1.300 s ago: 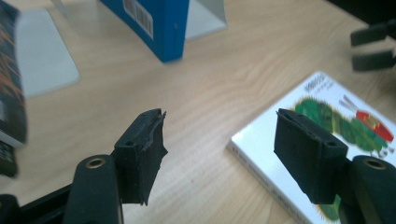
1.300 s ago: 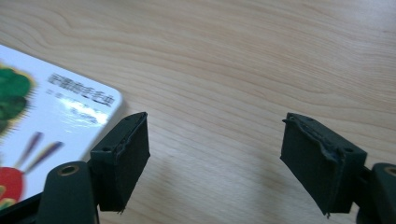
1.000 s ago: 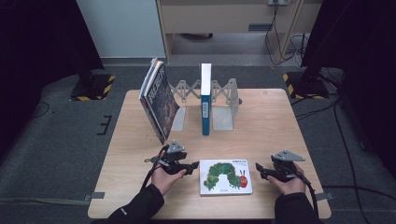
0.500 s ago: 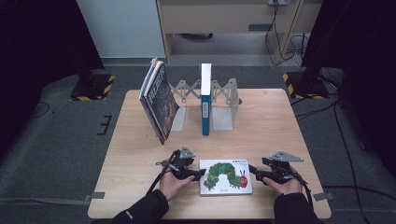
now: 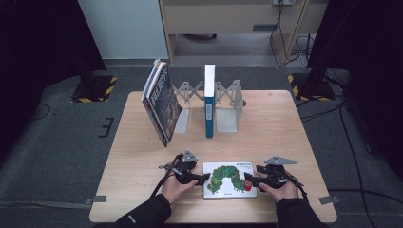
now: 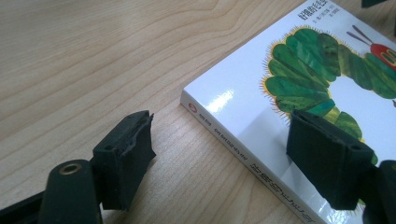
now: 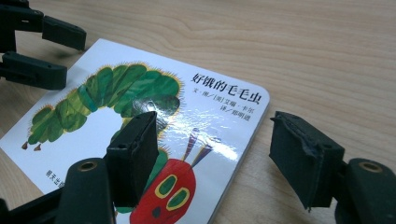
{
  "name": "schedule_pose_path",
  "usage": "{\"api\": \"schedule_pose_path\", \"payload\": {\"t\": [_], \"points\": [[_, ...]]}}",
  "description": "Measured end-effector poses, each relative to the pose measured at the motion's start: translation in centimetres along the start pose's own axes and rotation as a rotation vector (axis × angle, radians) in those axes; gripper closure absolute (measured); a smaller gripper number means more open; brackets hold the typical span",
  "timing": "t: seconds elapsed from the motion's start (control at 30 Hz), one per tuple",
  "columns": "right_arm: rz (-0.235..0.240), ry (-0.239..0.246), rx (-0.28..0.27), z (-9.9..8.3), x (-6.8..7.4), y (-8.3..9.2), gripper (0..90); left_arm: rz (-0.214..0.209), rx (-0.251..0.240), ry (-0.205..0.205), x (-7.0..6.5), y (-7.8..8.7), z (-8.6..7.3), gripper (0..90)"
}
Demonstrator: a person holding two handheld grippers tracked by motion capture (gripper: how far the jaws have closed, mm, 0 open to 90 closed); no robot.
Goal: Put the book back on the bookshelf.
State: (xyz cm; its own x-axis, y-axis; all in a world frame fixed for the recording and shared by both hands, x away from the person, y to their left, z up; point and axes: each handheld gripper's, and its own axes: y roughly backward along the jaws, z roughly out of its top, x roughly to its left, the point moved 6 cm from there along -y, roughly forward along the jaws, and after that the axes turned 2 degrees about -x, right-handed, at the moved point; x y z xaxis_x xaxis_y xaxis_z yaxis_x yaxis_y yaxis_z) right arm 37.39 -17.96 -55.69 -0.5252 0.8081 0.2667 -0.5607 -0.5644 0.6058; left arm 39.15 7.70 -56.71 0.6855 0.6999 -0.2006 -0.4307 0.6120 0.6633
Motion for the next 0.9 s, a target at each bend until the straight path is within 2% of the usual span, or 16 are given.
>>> {"api": "schedule_pose_path", "payload": {"t": [0.07, 0.53, 0.63, 0.7, 0.9], "points": [[0.008, -0.007, 0.011, -0.1, 0.14, -0.16, 32.6, -0.012, -0.006, 0.019, 0.13, -0.04, -0.12, 21.5], [0.032, -0.015, 0.048, -0.47, 0.52, -0.88, 33.7, -0.014, -0.051, -0.005, -0.12, -0.29, -0.47, 13.9], [0.026, -0.014, 0.053, -0.5, 0.54, -0.96, 34.0, -0.011, -0.063, -0.016, -0.18, -0.44, -0.56, 11.1], [0.029, -0.017, 0.054, -0.51, 0.51, -0.94, 34.0, -0.009, -0.065, -0.018, -0.23, -0.5, -0.56, 8.6], [0.029, -0.026, 0.062, -0.68, 0.38, -1.06, 33.1, -0.015, -0.059, -0.017, -0.31, -0.38, -0.59, 9.3]]}}
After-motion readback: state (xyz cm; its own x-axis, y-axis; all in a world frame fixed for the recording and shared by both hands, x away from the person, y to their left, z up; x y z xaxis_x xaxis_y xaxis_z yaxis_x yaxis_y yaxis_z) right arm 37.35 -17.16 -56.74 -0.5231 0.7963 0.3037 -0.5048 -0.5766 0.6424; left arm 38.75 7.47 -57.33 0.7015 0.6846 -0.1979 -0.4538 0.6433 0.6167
